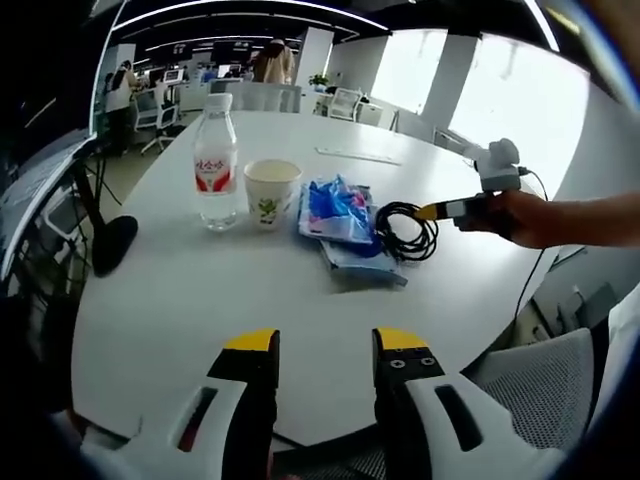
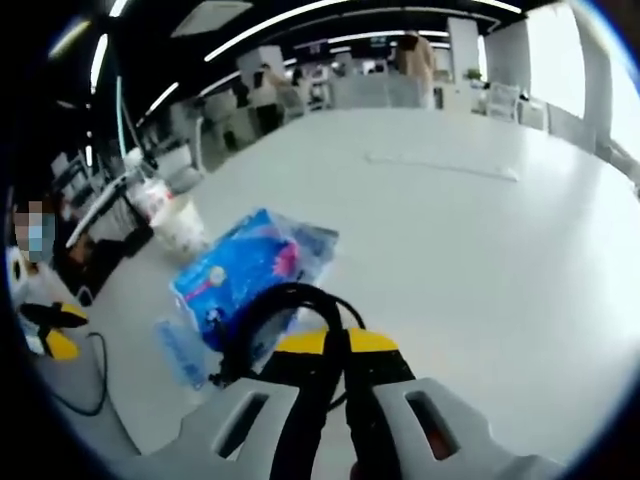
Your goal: Arrange the tabletop items into an orderly group along one side of the table until the central work area is clear of visible clutter.
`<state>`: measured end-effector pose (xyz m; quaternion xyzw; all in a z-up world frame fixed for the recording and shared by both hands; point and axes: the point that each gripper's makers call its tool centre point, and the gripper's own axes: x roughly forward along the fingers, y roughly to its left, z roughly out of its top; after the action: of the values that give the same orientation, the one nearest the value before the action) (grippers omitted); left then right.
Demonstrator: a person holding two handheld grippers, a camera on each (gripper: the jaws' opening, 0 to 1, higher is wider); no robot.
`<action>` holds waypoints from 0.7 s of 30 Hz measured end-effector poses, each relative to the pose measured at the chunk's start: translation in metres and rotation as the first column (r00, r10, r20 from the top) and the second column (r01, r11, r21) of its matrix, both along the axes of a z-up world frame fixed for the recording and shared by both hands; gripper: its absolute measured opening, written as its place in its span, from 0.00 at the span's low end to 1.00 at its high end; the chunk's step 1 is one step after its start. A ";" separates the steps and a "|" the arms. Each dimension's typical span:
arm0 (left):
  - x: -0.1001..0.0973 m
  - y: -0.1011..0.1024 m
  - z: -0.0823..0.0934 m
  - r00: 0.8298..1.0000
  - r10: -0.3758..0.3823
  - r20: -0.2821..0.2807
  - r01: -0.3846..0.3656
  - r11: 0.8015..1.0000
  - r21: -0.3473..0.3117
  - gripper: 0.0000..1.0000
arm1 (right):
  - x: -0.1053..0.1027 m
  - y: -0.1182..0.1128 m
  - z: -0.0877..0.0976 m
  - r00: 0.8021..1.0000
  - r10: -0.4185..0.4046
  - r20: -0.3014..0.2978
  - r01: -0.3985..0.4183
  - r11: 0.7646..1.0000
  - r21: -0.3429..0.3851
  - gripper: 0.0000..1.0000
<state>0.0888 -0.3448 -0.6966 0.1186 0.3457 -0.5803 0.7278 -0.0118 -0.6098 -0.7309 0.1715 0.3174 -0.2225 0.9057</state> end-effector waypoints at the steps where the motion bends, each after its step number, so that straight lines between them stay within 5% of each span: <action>1: 0.000 -0.001 0.000 1.000 -0.003 0.000 0.003 1.000 0.000 0.36 | -0.001 0.001 0.001 1.000 0.001 0.003 -0.001 1.000 -0.003 0.02; 21: -0.007 -0.017 0.003 0.998 -0.058 -0.006 0.058 0.998 -0.011 0.36 | -0.041 -0.001 0.012 0.998 -0.054 0.007 0.054 0.998 -0.022 0.02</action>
<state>0.0820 -0.3616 -0.6938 0.1226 0.3414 -0.6035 0.7101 -0.0531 -0.6106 -0.7188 0.1707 0.3070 -0.2500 0.9023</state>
